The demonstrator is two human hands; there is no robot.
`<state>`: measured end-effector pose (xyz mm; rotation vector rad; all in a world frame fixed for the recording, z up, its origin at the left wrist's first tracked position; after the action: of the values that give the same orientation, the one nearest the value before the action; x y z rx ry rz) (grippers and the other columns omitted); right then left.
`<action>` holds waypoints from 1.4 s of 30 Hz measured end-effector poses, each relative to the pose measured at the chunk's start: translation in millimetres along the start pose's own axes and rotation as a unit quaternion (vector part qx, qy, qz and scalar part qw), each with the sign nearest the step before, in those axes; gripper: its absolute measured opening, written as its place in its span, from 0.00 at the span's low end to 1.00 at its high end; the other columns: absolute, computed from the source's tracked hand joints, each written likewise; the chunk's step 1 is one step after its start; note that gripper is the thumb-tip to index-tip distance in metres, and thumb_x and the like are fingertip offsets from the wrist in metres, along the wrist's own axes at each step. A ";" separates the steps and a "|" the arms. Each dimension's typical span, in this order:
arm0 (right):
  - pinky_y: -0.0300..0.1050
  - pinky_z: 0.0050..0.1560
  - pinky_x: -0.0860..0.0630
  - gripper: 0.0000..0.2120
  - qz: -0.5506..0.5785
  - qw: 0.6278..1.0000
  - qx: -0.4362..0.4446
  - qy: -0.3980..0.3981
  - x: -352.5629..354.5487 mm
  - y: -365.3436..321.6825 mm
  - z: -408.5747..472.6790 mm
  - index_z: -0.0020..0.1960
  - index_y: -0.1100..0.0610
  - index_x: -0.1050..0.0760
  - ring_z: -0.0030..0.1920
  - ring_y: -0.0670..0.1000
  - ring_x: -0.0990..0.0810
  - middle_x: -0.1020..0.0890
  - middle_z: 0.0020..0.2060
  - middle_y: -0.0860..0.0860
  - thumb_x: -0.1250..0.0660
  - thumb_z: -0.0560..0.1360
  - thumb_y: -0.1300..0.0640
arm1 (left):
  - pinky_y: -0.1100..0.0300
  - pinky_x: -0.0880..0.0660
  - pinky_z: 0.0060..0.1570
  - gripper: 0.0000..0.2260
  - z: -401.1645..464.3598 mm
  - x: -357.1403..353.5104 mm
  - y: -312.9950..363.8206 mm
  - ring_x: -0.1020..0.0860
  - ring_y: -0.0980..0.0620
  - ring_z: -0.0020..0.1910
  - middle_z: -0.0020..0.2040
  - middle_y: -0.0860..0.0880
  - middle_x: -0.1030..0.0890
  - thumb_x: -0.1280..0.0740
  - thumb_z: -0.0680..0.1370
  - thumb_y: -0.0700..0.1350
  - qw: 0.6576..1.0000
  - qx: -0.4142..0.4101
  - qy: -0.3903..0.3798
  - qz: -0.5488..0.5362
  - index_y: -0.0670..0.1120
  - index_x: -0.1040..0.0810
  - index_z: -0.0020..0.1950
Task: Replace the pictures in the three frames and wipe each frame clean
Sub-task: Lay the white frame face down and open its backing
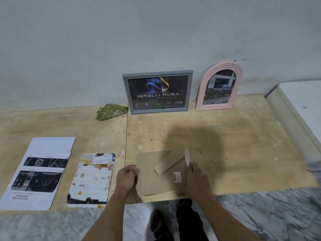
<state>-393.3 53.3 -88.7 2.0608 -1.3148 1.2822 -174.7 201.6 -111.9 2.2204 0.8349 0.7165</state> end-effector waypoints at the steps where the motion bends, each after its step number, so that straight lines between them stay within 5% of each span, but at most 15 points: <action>1: 0.54 0.61 0.32 0.61 0.003 1.000 0.000 0.005 -0.3 0.8 -0.3 0.76 0.61 0.54 0.68 0.56 0.35 0.42 0.72 0.53 0.25 0.59 0.33 | 0.57 0.31 0.40 0.14 0.4 0.6 -0.1 0.29 0.48 0.37 0.31 0.47 0.24 0.33 0.77 0.34 1.000 0.001 -0.006 0.002 0.42 0.25 0.32; 5: 0.52 0.60 0.32 0.58 -0.013 0.999 0.023 0.032 -0.1 4.3 -2.5 0.78 0.53 0.61 0.67 0.55 0.34 0.37 0.70 0.53 0.30 0.63 0.32 | 0.56 0.34 0.39 0.10 2.5 5.5 1.3 0.30 0.48 0.39 0.36 0.45 0.27 0.35 0.78 0.34 1.000 0.012 -0.029 -0.004 0.43 0.29 0.38; 12: 0.54 0.61 0.34 0.51 -0.038 0.998 0.034 0.027 -4.5 6.8 -0.8 0.77 0.52 0.54 0.68 0.57 0.35 0.39 0.72 0.55 0.34 0.66 0.29 | 0.57 0.34 0.34 0.07 5.0 8.7 -3.0 0.29 0.49 0.36 0.38 0.46 0.25 0.38 0.80 0.35 0.997 0.046 -0.037 -0.054 0.45 0.29 0.44; 17: 0.57 0.44 0.25 0.55 -0.097 0.994 0.021 0.047 -11.6 8.3 0.7 0.65 0.62 0.27 0.51 0.60 0.21 0.21 0.57 0.59 0.31 0.51 0.24 | 0.57 0.35 0.32 0.07 3.9 18.3 -3.5 0.31 0.50 0.33 0.35 0.46 0.26 0.38 0.80 0.35 0.998 0.035 0.000 -0.056 0.43 0.29 0.43; 19: 0.54 0.37 0.25 0.53 -0.087 0.994 0.040 0.058 -12.1 4.8 1.8 0.62 0.60 0.25 0.45 0.59 0.21 0.21 0.52 0.57 0.29 0.49 0.25 | 0.57 0.36 0.30 0.07 3.7 20.2 -3.2 0.32 0.50 0.32 0.35 0.46 0.27 0.38 0.80 0.34 0.997 0.038 0.002 -0.072 0.43 0.29 0.43; 24: 0.54 0.37 0.26 0.42 -0.112 0.989 0.084 0.042 -12.8 4.1 1.2 0.62 0.53 0.26 0.47 0.61 0.22 0.24 0.56 0.58 0.33 0.55 0.29 | 0.61 0.33 0.27 0.07 -1.5 23.7 1.7 0.32 0.50 0.31 0.34 0.46 0.28 0.39 0.81 0.34 0.994 0.043 0.001 -0.103 0.42 0.28 0.44; 26: 0.56 0.48 0.26 0.39 -0.102 0.990 0.095 0.027 -10.3 2.4 1.0 0.68 0.52 0.32 0.57 0.63 0.25 0.30 0.63 0.57 0.31 0.62 0.37 | 0.61 0.32 0.26 0.06 2.6 28.5 2.6 0.31 0.50 0.31 0.37 0.45 0.27 0.39 0.81 0.34 0.994 0.036 0.002 -0.105 0.40 0.27 0.45; 29: 0.52 0.63 0.34 0.32 0.002 0.995 0.091 0.036 0.5 3.6 0.5 0.73 0.49 0.41 0.68 0.58 0.36 0.38 0.70 0.52 0.36 0.71 0.55 | 0.62 0.32 0.24 0.06 6.4 30.1 8.8 0.30 0.50 0.31 0.41 0.43 0.28 0.38 0.81 0.35 0.995 0.022 0.002 -0.102 0.40 0.26 0.44; 31: 0.43 0.60 0.31 0.27 0.187 0.980 0.045 0.045 12.5 7.4 0.8 0.69 0.51 0.33 0.62 0.54 0.29 0.30 0.64 0.51 0.37 0.71 0.64 | 0.60 0.34 0.28 0.07 4.0 22.2 14.9 0.31 0.51 0.31 0.38 0.45 0.27 0.37 0.81 0.35 0.994 0.027 -0.002 -0.109 0.43 0.27 0.44; 33: 0.30 0.45 0.27 0.22 0.376 0.925 0.004 0.060 28.7 12.2 -0.2 0.63 0.55 0.26 0.49 0.48 0.23 0.23 0.52 0.52 0.38 0.72 0.70 | 0.58 0.34 0.31 0.07 1.0 8.1 22.1 0.31 0.50 0.32 0.36 0.46 0.25 0.37 0.80 0.36 0.992 0.030 -0.012 -0.121 0.45 0.27 0.44; 35: 0.30 0.39 0.27 0.15 0.454 0.885 -0.031 0.094 43.8 22.8 0.1 0.55 0.54 0.21 0.42 0.46 0.23 0.21 0.43 0.48 0.37 0.74 0.69 | 0.59 0.34 0.30 0.08 -1.0 -9.1 29.3 0.30 0.51 0.31 0.36 0.46 0.25 0.36 0.80 0.36 0.991 0.027 -0.024 -0.131 0.45 0.27 0.43; 38: 0.43 0.41 0.25 0.11 0.519 0.843 -0.084 0.113 58.5 45.4 3.0 0.43 0.51 0.20 0.41 0.47 0.22 0.19 0.40 0.45 0.36 0.75 0.64 | 0.64 0.34 0.23 0.08 -9.0 -37.2 37.8 0.29 0.54 0.23 0.34 0.46 0.24 0.37 0.80 0.35 0.988 0.035 -0.042 -0.142 0.45 0.27 0.43; 42: 0.46 0.39 0.28 0.05 0.531 0.827 -0.150 0.112 66.0 93.3 7.0 0.44 0.56 0.20 0.37 0.49 0.24 0.18 0.39 0.53 0.34 0.75 0.61 | 0.62 0.34 0.28 0.08 -22.9 -86.3 48.3 0.29 0.51 0.26 0.35 0.46 0.22 0.36 0.79 0.37 0.991 0.037 -0.074 -0.103 0.47 0.26 0.42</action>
<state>-460.4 -31.3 -50.3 0.8341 -2.4667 1.4673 -228.5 120.1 -84.3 2.1807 1.0125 0.4235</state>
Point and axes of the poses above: each hand's wrist, its own z-axis towards the middle knuckle, its own x-axis out of the back of the hand, y = z × x, the point moved 3 cm from there along z, towards the middle knuckle
